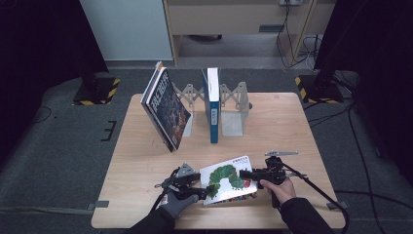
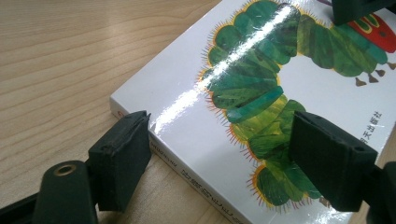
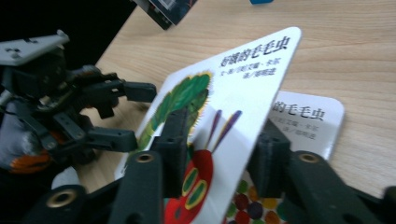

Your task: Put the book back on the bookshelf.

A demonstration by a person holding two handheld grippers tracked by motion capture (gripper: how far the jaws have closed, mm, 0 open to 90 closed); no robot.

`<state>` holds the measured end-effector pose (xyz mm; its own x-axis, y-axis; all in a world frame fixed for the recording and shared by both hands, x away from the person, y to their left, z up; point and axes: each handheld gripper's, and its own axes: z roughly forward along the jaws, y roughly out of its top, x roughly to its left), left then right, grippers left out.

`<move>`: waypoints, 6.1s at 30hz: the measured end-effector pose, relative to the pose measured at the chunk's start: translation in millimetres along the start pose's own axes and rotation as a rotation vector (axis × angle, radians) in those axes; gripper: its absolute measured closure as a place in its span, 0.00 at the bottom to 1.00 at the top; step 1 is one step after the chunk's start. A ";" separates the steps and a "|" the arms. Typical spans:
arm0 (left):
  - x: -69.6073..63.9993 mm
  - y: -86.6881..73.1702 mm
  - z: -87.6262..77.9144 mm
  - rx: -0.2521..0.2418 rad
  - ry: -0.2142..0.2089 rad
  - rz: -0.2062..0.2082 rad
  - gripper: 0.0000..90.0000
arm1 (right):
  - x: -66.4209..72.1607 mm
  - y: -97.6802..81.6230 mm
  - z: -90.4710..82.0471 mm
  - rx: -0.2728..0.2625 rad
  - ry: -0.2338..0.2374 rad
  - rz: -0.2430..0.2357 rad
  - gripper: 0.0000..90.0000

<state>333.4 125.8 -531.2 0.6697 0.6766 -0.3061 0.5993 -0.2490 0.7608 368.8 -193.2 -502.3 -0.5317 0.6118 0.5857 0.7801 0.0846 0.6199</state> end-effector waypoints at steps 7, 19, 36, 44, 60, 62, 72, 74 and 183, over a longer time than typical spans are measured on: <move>1.5 1.6 -2.5 -0.002 0.005 -0.009 0.22 | -3.3 4.1 -1.7 0.032 0.019 0.005 0.76; 2.4 4.1 -7.8 -0.018 -0.005 -0.031 0.22 | 3.7 12.0 -11.6 -0.016 0.097 -0.045 0.89; 4.4 5.6 -8.2 -0.035 -0.020 -0.043 0.19 | 14.6 18.1 -25.6 -0.085 0.202 -0.126 0.97; 3.2 2.9 1.3 -0.048 -0.095 -0.038 0.13 | 15.8 18.0 -27.9 -0.097 0.218 -0.152 0.98; 4.1 2.3 4.1 -0.057 -0.133 -0.107 0.28 | 9.8 15.8 -22.5 -0.030 0.026 -0.175 0.85; 2.3 2.5 3.8 -0.058 -0.137 -0.104 0.32 | 8.2 14.8 -20.6 -0.019 -0.009 -0.179 0.80; -7.2 7.9 -1.5 -0.082 -0.137 -0.085 0.48 | 1.4 10.0 -16.5 0.008 -0.078 -0.179 0.68; -8.6 8.9 -2.4 -0.088 -0.133 -0.089 0.50 | 0.7 9.8 -16.2 0.006 -0.080 -0.180 0.68; -21.2 136.5 -15.6 -0.463 0.133 0.015 0.83 | -38.5 4.6 -28.7 -0.026 -0.540 -0.323 0.09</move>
<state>394.1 88.2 -411.9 0.5967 0.7656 -0.2405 0.3113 0.0554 0.9487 383.5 -238.9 -507.0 -0.4927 0.8699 0.0245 0.5957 0.3166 0.7381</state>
